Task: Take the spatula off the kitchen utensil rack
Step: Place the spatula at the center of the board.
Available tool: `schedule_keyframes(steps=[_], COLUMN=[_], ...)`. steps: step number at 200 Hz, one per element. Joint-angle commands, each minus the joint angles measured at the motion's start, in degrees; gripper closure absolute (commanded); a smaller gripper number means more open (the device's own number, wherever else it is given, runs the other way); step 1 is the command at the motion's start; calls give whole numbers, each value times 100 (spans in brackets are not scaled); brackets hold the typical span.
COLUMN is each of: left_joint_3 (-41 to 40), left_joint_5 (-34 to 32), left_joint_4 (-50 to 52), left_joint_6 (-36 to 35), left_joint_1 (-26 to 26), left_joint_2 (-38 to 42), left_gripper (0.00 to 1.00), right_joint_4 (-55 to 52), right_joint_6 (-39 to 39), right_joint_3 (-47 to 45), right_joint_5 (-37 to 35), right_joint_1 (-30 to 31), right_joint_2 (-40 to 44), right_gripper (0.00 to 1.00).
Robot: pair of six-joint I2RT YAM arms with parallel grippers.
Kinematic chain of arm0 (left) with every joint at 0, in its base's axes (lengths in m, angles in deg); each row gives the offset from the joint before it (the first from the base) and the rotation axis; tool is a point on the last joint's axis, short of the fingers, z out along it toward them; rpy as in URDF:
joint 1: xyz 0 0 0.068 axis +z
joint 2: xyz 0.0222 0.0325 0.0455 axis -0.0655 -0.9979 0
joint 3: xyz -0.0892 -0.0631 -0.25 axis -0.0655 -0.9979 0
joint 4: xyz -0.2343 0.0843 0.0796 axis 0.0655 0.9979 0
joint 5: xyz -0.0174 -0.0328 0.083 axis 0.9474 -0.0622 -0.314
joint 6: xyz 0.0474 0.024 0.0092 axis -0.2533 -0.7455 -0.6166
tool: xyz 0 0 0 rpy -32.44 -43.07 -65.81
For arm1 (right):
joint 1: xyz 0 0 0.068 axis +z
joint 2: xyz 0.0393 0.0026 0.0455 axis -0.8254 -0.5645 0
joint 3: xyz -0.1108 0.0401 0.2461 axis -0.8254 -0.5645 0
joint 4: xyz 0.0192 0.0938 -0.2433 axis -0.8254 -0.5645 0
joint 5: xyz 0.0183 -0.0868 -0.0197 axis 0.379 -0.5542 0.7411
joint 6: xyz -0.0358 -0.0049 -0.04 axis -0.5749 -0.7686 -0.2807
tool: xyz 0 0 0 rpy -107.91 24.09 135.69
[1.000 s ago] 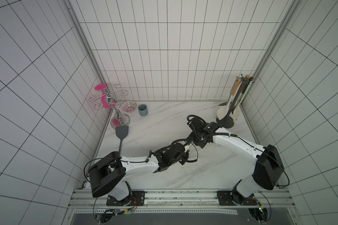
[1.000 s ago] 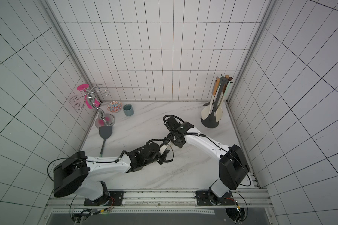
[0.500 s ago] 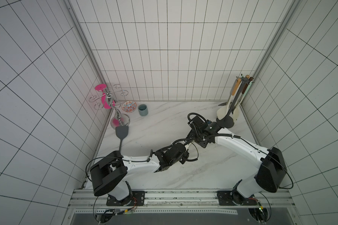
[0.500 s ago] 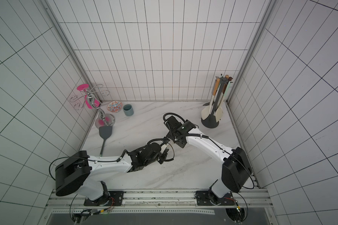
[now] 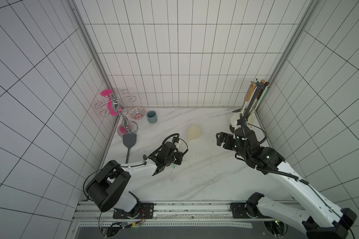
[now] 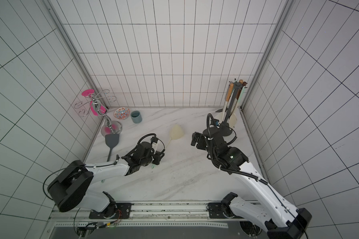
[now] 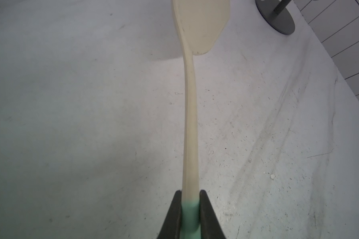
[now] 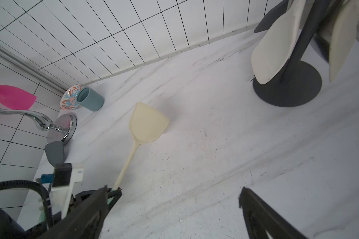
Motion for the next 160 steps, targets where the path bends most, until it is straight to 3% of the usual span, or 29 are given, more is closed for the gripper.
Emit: schedule_keyframes(steps=[1, 34, 53, 75, 107, 160], left_joint_3=[-451, -1084, -1172, -1034, -888, -542], left_joint_5=[611, 495, 647, 979, 1925, 2234], left_joint_4=[259, 1253, 1906, 2507, 2406, 2886], left_joint_6=[977, 1551, 1476, 1154, 1005, 784], left_joint_1=[384, 1003, 1462, 2171, 3348, 3889], left_joint_2=[932, 2721, 3317, 3368, 2901, 2276], left_gripper=[100, 100, 100, 100, 100, 100], right_joint_4=[752, 1409, 1673, 1972, 2315, 2383], right_joint_6=[-459, -568, -773, -932, -829, -784], right_joint_3=[-873, -1487, -1698, -1968, -2272, -2405], right_joint_5=[134, 405, 427, 473, 575, 602], right_joint_1=[-168, -215, -226, -257, -284, -343], right_joint_2=[157, 280, 287, 311, 257, 273], right_gripper=[1, 1, 1, 1, 1, 1])
